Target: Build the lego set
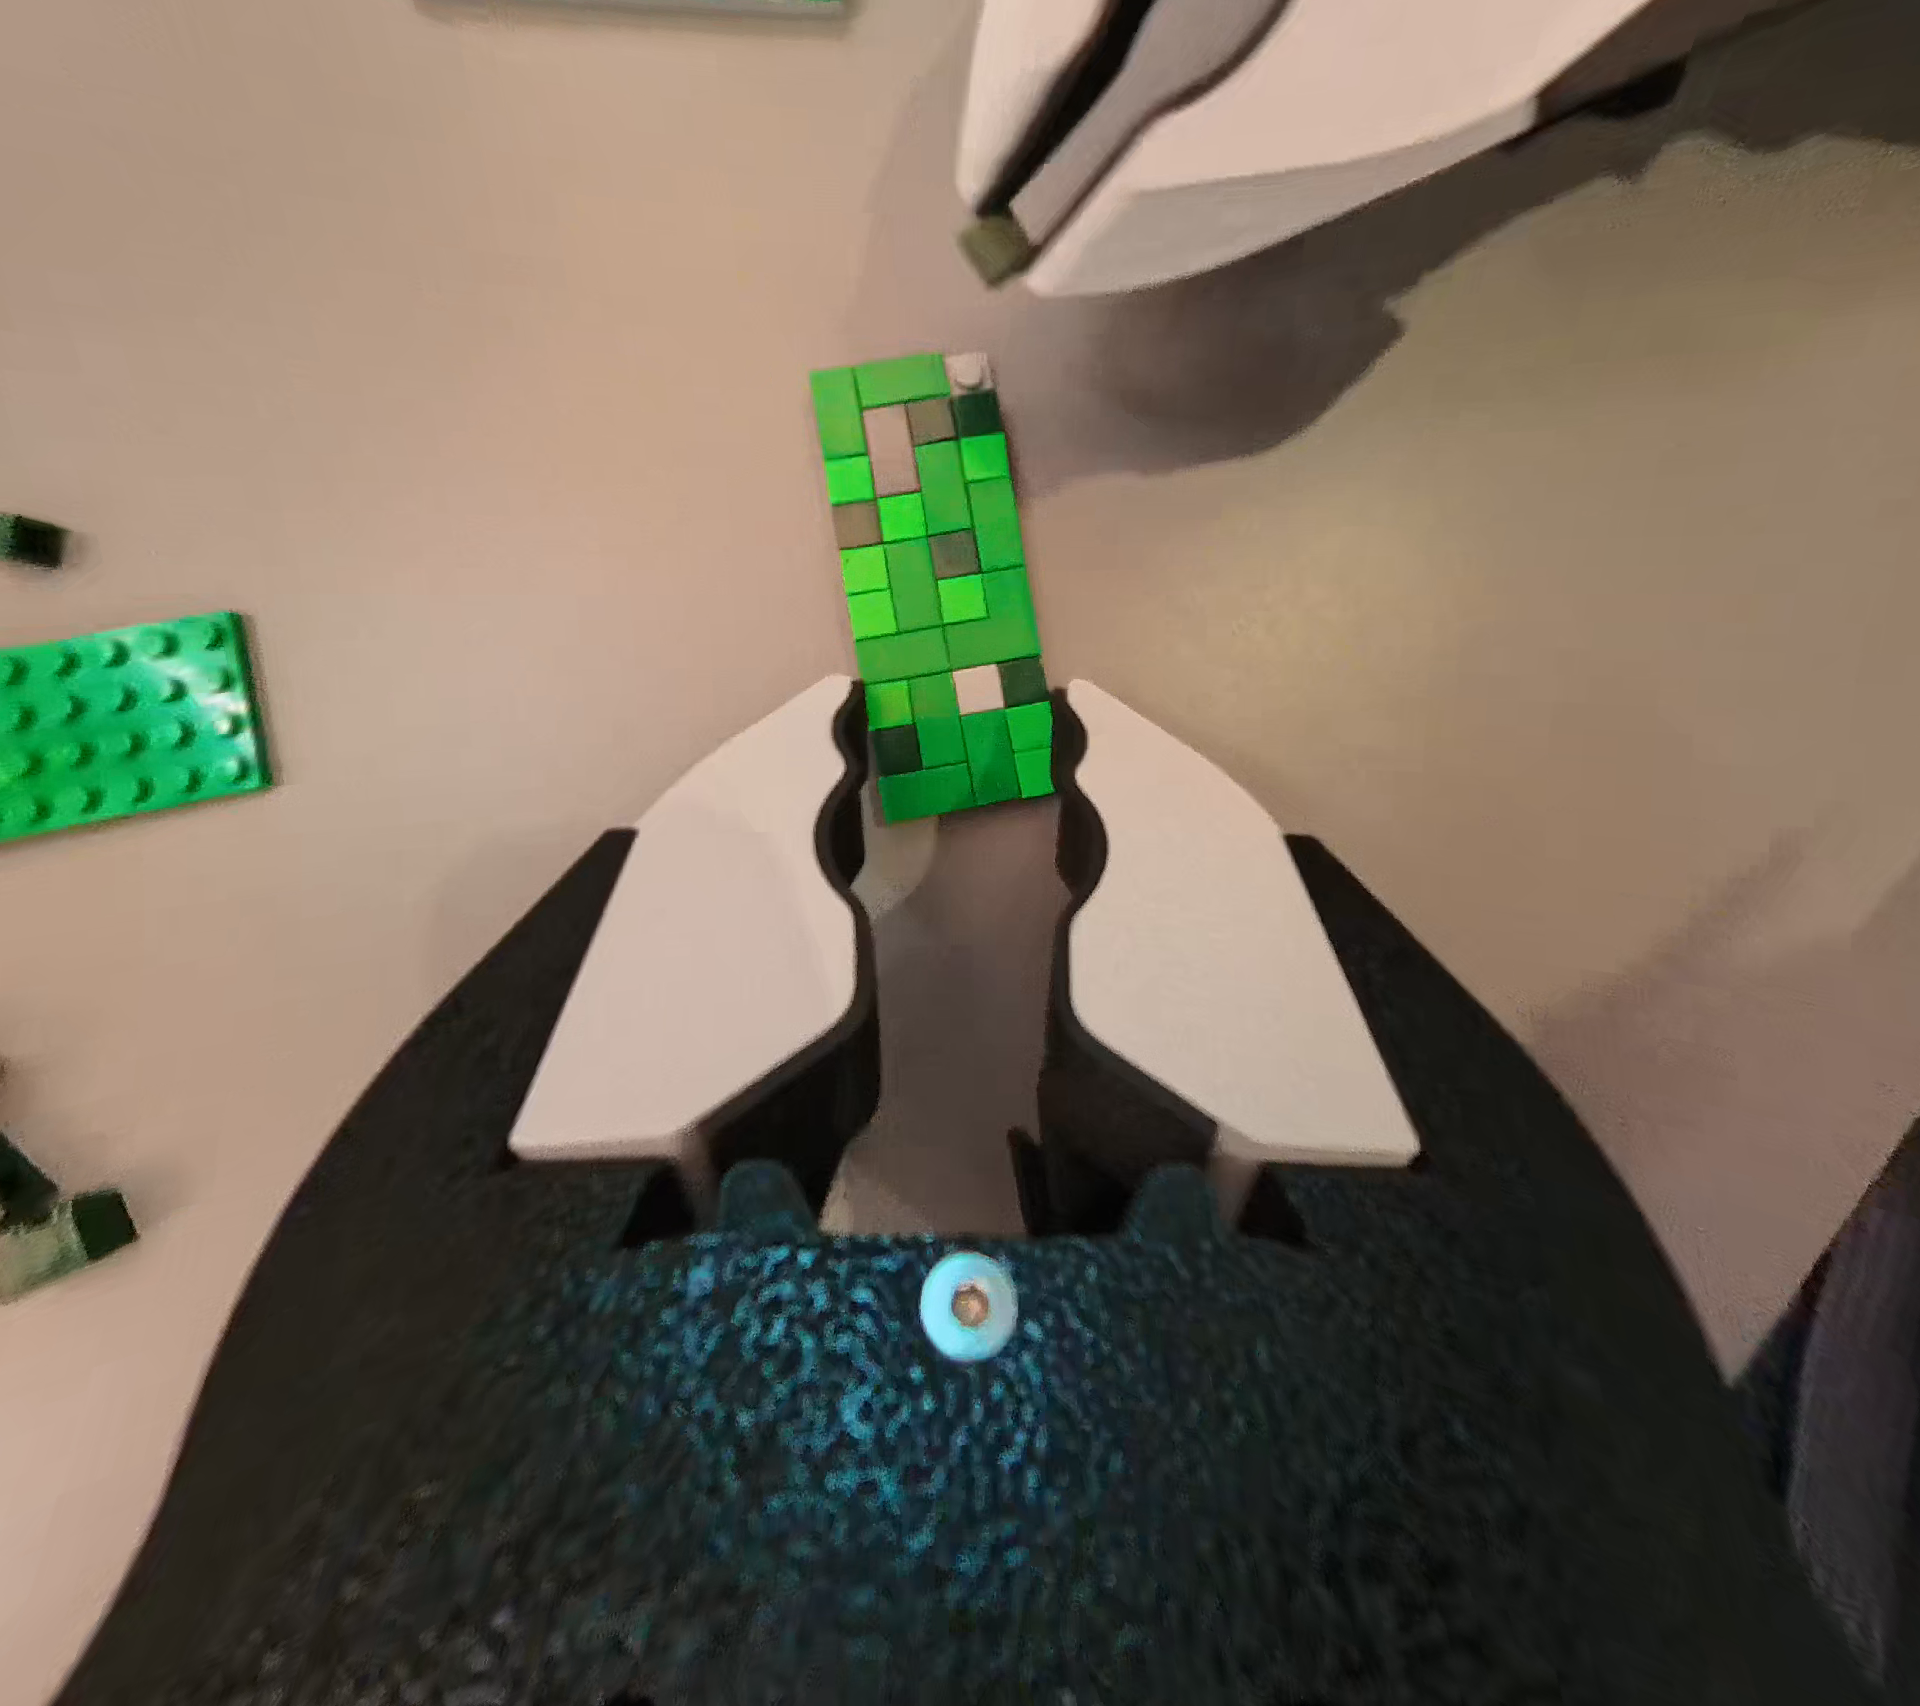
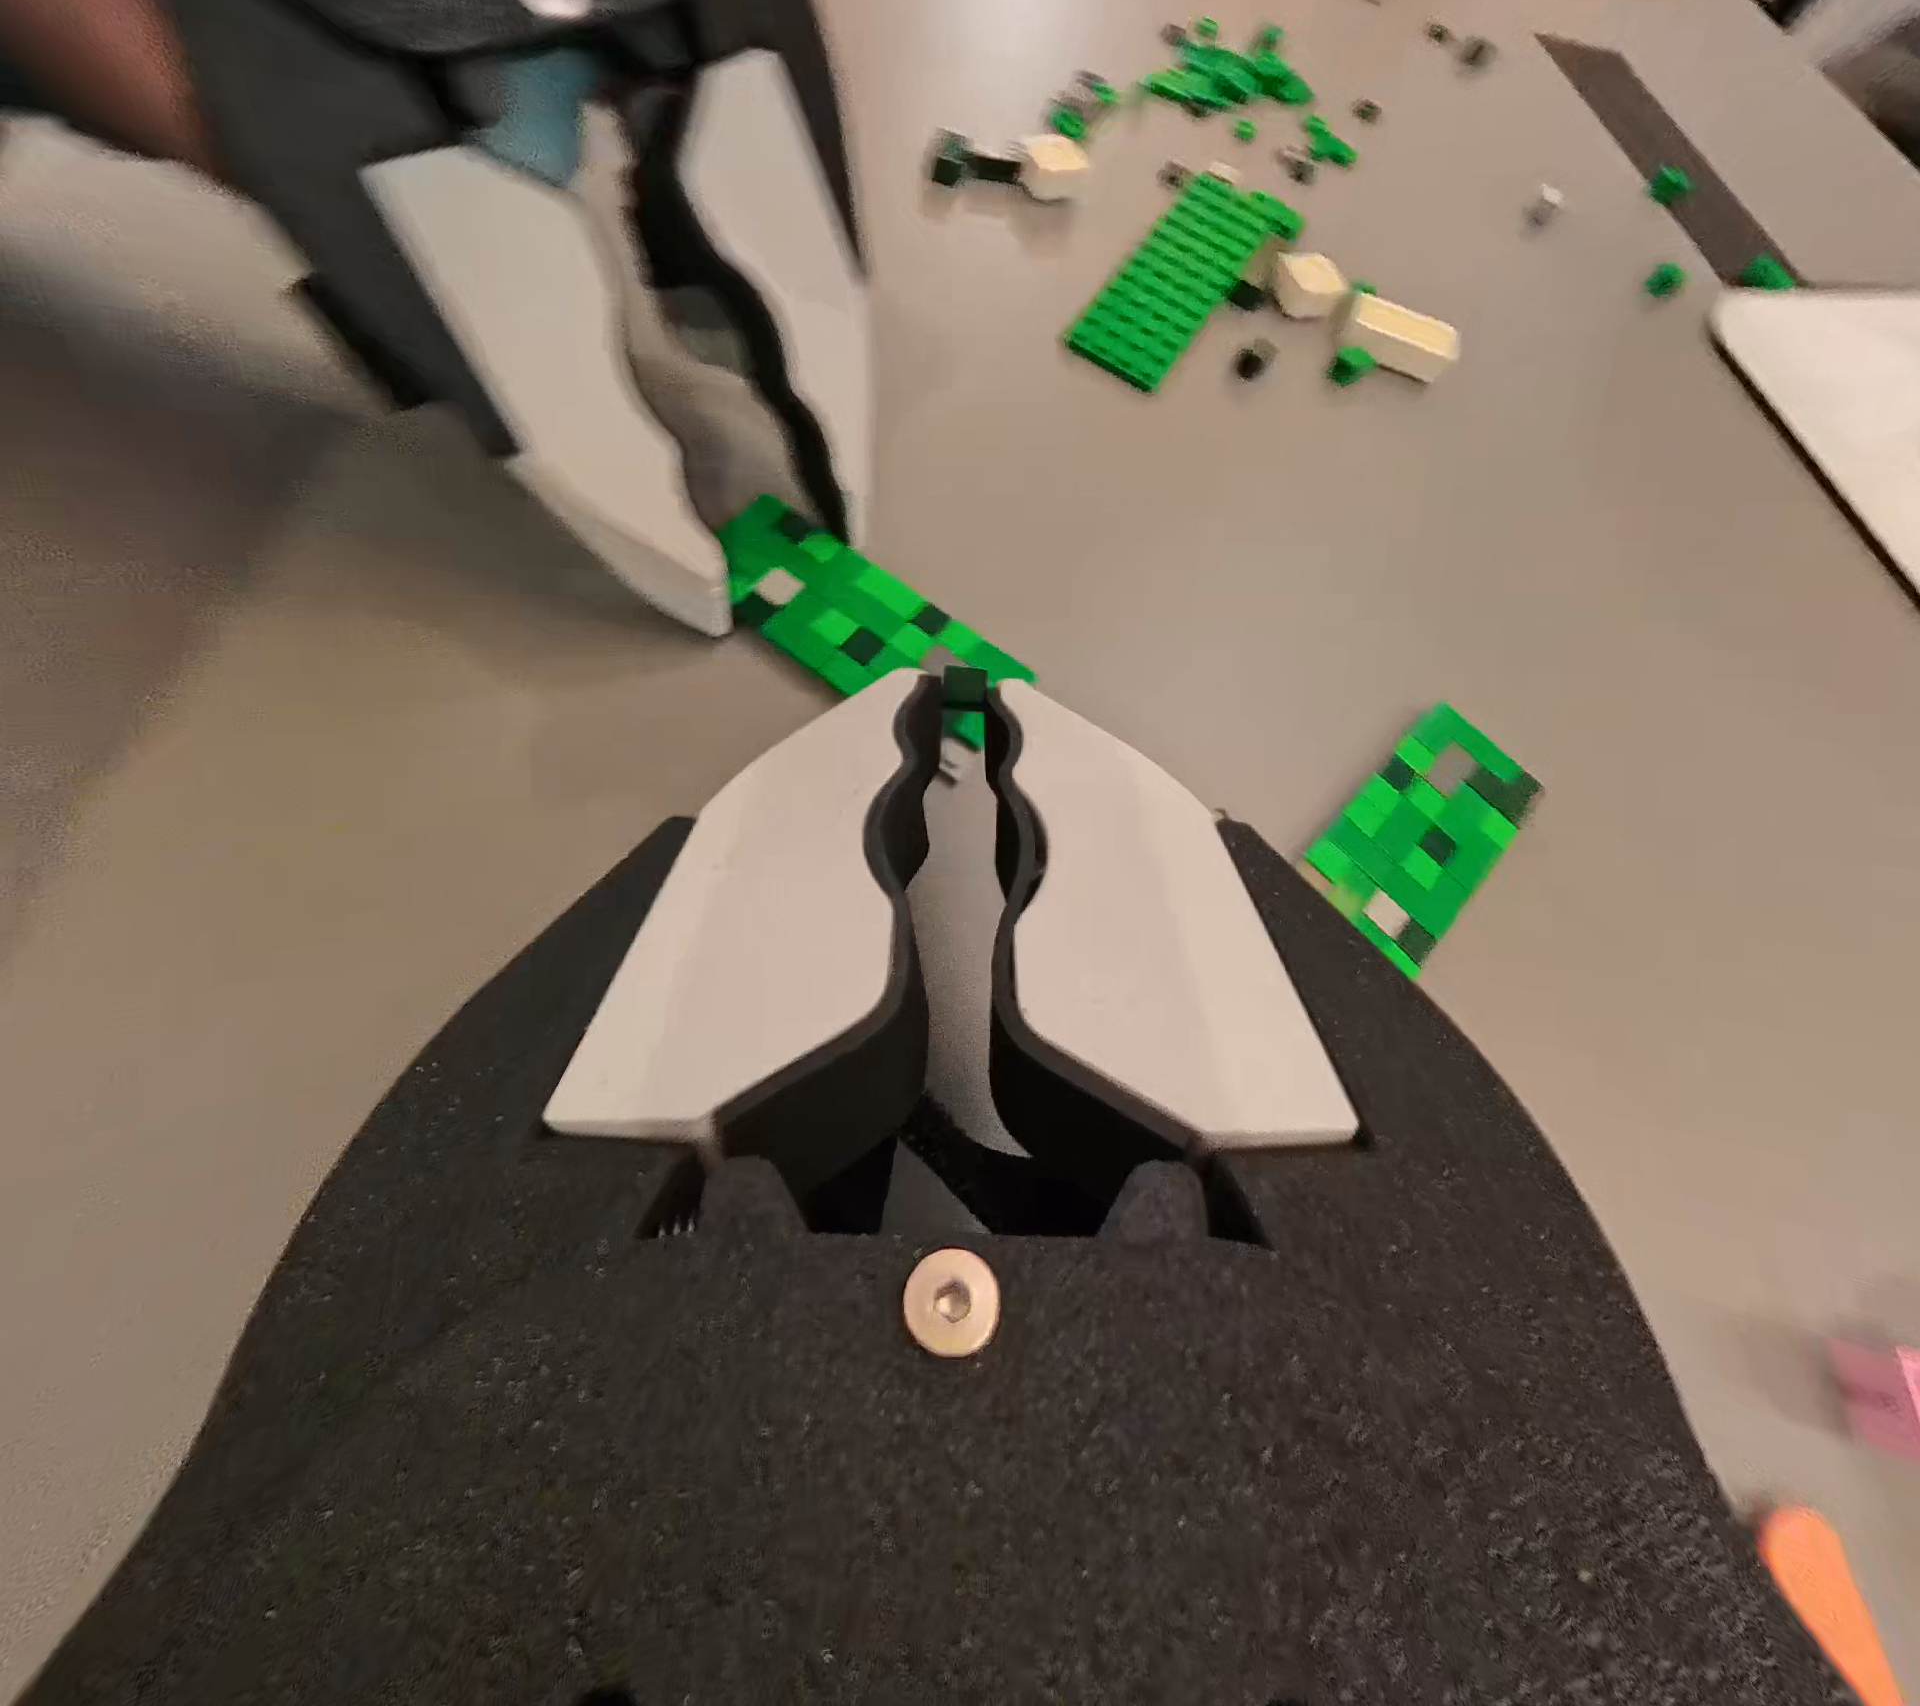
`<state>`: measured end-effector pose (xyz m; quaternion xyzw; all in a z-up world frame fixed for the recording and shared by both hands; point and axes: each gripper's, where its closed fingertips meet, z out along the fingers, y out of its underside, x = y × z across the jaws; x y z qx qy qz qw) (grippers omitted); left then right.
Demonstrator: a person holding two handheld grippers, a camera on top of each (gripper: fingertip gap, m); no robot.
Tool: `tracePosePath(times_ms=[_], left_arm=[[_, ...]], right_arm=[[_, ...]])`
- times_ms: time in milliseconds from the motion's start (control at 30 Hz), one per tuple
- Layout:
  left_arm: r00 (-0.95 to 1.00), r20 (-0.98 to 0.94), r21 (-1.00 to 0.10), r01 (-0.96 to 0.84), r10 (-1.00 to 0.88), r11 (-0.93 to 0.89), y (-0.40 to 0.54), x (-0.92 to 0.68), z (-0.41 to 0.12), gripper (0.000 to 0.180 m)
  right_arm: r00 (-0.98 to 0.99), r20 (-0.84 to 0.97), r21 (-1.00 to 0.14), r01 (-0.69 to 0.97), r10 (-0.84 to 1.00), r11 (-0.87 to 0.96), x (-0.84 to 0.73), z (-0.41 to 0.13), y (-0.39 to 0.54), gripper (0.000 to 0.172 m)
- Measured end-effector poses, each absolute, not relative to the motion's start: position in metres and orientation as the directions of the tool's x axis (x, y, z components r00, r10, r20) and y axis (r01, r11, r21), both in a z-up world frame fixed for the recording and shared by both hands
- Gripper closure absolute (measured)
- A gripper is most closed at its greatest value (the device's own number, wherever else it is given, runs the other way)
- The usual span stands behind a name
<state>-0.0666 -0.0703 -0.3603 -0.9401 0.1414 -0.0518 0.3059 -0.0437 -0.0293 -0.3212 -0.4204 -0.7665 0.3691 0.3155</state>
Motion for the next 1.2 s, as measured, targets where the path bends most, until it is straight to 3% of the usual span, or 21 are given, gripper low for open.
tracePosePath(times_ms=[100,367,1200], left_arm=[[0.895,0.073,-0.646,-0.294,-0.441,-0.704,-0.077,-0.059,-0.358,0.148],[0.702,0.045,-0.705,-0.482,-0.711,-0.521,-0.101,-0.041,-0.358,0.148],[0.672,0.073,-0.721,-0.475,-0.737,-0.504,-0.101,-0.036,-0.358,0.148]], right_arm=[[-0.608,0.162,-0.846,0.320,0.778,0.426,-0.027,-0.320,-0.049,0.164],[-0.746,0.211,-0.781,0.259,0.632,0.568,-0.002,-0.342,-0.074,0.164],[-0.799,0.166,-0.686,0.329,0.579,0.650,0.008,-0.354,-0.079,0.161]])
